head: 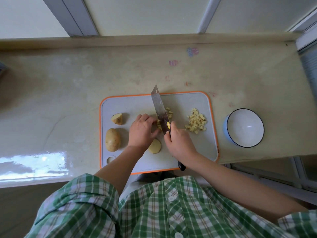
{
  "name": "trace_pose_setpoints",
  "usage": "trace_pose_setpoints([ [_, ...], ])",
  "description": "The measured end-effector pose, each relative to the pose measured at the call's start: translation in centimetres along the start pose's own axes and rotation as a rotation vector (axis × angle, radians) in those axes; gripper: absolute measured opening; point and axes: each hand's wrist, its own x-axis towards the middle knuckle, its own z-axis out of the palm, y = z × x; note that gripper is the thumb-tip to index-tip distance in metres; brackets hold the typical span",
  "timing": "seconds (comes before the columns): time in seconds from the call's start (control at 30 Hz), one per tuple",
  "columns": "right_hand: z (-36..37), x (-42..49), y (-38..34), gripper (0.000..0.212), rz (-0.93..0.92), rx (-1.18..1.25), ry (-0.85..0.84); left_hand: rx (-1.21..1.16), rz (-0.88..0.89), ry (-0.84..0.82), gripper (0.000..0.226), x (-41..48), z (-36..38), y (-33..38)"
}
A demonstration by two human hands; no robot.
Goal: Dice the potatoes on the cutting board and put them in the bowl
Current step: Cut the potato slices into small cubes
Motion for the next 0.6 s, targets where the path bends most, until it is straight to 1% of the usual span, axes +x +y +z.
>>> trace_pose_setpoints([
  [0.23,0.2,0.1,-0.3,0.019,0.005,-0.051,0.003,0.033,0.013,0.004,0.024,0.0,0.1,0.2],
  [0.53,1.0,0.3,-0.1,0.016,0.011,-0.044,-0.002,0.024,0.004,-0.008,0.025,0.1,0.0,0.3],
  [0.6,0.7,0.7,0.1,0.016,0.021,-0.016,0.027,0.017,0.008,-0.009,0.025,0.2,-0.1,0.4],
])
